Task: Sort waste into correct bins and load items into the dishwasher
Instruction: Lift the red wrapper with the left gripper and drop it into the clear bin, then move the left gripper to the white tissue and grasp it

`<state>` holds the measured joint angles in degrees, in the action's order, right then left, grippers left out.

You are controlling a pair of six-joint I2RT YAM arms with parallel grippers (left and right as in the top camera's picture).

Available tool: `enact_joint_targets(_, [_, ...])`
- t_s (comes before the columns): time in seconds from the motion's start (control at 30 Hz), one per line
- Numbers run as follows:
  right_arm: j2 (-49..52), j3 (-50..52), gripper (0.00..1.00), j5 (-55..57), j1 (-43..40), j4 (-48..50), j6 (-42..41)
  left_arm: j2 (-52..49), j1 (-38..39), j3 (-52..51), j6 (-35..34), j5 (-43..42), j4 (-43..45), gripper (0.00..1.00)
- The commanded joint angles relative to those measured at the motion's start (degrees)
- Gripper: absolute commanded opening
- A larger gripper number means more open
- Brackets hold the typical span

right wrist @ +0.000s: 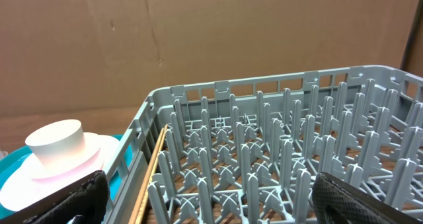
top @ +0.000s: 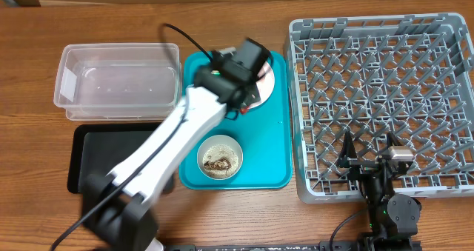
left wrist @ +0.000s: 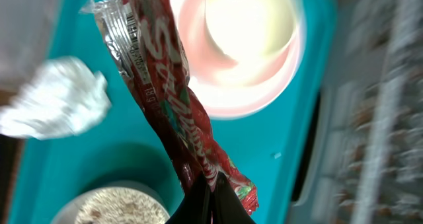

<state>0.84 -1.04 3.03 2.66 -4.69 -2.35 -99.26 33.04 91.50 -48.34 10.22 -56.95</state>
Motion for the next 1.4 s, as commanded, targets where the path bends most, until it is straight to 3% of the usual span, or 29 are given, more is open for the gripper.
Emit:
enact_joint_targets(0.0, [-0.66, 0.59, 1.0, 0.33, -0.15, 0.26, -0.28, 3.98, -5.4, 0.92, 2.12, 3.32, -0.31, 0.04])
enact_joint_targets(0.3, [-0.66, 0.59, 1.0, 0.33, -0.15, 0.24, -0.28, 2.49, -24.37, 0.31, 2.75, 3.26, -2.78, 0.04])
enact_joint_targets(0.47, [-0.66, 0.59, 1.0, 0.33, -0.15, 0.24, -0.28, -1.09, -31.12, 0.15, 2.73, 3.32, -2.75, 0.04])
enact_joint_targets(0.97, [-0.68, 0.59, 1.0, 0.33, -0.15, 0.26, -0.28, -13.51, -37.03, 0.15, 2.73, 3.3, 2.16, 0.05])
enact_joint_targets(1.07, [-0.66, 0.59, 1.0, 0.33, -0.15, 0.24, -0.28, -13.4, -37.24, 0.24, 4.42, 3.21, 2.43, 0.11])
enact_joint_targets(1.17, [-0.66, 0.59, 1.0, 0.33, -0.15, 0.24, -0.28, -13.33, -37.24, 1.2, 11.8, 0.83, 3.02, 0.24])
enact_joint_targets(1.23, [-0.68, 0.59, 1.0, 0.33, -0.15, 0.26, -0.28, -13.33, -37.24, 2.45, 15.1, -0.79, 2.4, 0.44])
enact_joint_targets(1.3, [-0.68, 0.59, 1.0, 0.33, -0.15, 0.24, -0.28, -13.33, -37.24, 4.33, 15.61, -1.05, 0.7, 0.73])
enact_joint_targets(1.37, [-0.66, 0.59, 1.0, 0.33, -0.15, 0.24, -0.28, -13.33, -37.24, 6.84, 15.63, -1.07, -1.66, 0.78])
